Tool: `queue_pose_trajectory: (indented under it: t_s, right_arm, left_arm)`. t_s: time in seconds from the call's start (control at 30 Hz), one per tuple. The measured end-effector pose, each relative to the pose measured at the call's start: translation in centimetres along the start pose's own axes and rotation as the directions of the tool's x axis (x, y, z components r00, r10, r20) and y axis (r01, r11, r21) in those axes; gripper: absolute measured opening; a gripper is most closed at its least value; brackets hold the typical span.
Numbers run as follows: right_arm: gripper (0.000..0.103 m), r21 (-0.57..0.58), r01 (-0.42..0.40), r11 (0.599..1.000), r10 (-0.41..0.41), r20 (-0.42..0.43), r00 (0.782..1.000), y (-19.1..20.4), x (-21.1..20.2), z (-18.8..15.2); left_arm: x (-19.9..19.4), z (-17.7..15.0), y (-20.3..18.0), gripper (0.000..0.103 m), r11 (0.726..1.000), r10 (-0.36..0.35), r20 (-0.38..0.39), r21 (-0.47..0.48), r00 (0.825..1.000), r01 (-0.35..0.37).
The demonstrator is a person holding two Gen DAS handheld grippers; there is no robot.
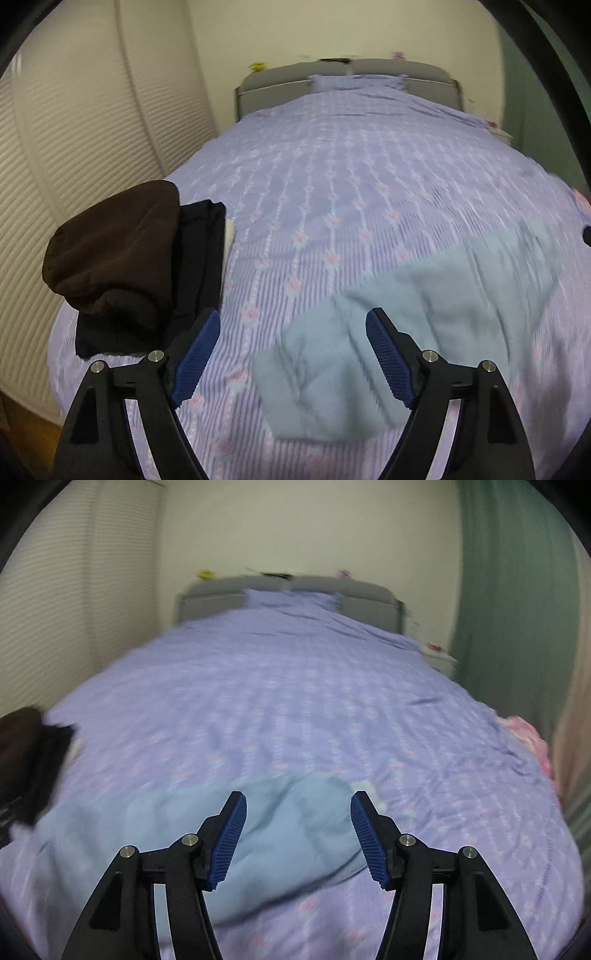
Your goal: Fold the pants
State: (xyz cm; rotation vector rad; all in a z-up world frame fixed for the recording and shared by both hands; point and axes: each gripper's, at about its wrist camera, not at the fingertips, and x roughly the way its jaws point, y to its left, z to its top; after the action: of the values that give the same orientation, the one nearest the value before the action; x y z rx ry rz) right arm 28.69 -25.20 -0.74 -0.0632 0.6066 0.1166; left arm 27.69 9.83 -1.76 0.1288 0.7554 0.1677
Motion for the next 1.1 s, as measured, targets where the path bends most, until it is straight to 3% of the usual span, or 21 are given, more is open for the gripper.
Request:
queue_pose_trajectory:
  t_s: [0.13,0.23,0.37,0.47,0.7,0.8,0.9,0.93,1.0,1.03,1.1]
  right_arm:
    - [0.059,-0.031,-0.05,0.998,0.05,-0.003,0.999,2.4,-1.4,-4.6]
    - [0.059,-0.017,0.024,1.0,-0.024,0.015,1.0,2.1,-1.4,-6.8]
    - [0.059,0.058,0.09,0.994,-0.091,0.029,0.995,-1.4,-0.7,-7.1]
    - [0.059,0.118,0.086,0.989,-0.088,0.013,0.996,-4.9,0.7,-5.9]
    - [0.059,0.28,0.049,0.959,-0.03,-0.071,0.997,-10.7,6.7,-2.0]
    - [0.059,0.316,0.027,0.948,0.013,-0.122,0.992,-11.3,9.6,-1.6]
    - [0.059,0.299,0.028,0.954,0.015,-0.139,0.99,-10.5,11.2,-1.5]
    - [0.059,0.296,0.021,0.955,0.022,-0.142,0.99,-10.1,11.7,-1.4]
    - [0.059,0.285,0.023,0.958,0.019,-0.146,0.989,-9.4,12.3,-1.4]
    - [0.059,0.284,0.024,0.959,0.017,-0.142,0.99,-9.1,12.5,-1.4]
    - [0.059,0.283,0.032,0.959,0.009,-0.143,0.99,-8.7,12.9,-1.6]
  left_arm:
    - [-0.3,-3.6,0.3,0.081,0.998,-0.012,0.013,0.063,1.0,0.011]
    - [0.2,-5.3,0.5,0.081,0.999,-0.007,-0.019,0.044,1.0,0.008]
    - [-0.2,-5.5,-2.6,0.081,0.997,-0.024,0.011,0.077,1.0,0.023]
    - [-0.9,-4.1,-5.7,0.081,0.988,-0.057,0.048,0.145,0.997,0.049]
    - [0.1,1.5,-10.8,0.081,0.959,-0.062,0.093,0.28,0.994,0.034]
    - [1.7,4.0,-11.0,0.081,0.94,-0.143,0.066,0.321,0.987,0.115]
    - [3.2,6.1,-10.9,0.081,0.901,-0.23,0.023,0.384,0.973,0.204]
    - [3.9,6.8,-11.0,0.081,0.876,-0.271,-0.013,0.412,0.962,0.252]
    - [5.2,7.7,-11.0,0.081,0.826,-0.35,-0.106,0.433,0.931,0.36]
    - [5.9,8.1,-11.0,0.081,0.791,-0.399,-0.159,0.438,0.903,0.426]
    - [7.5,8.7,-11.1,0.081,0.753,-0.45,-0.251,0.41,0.857,0.515]
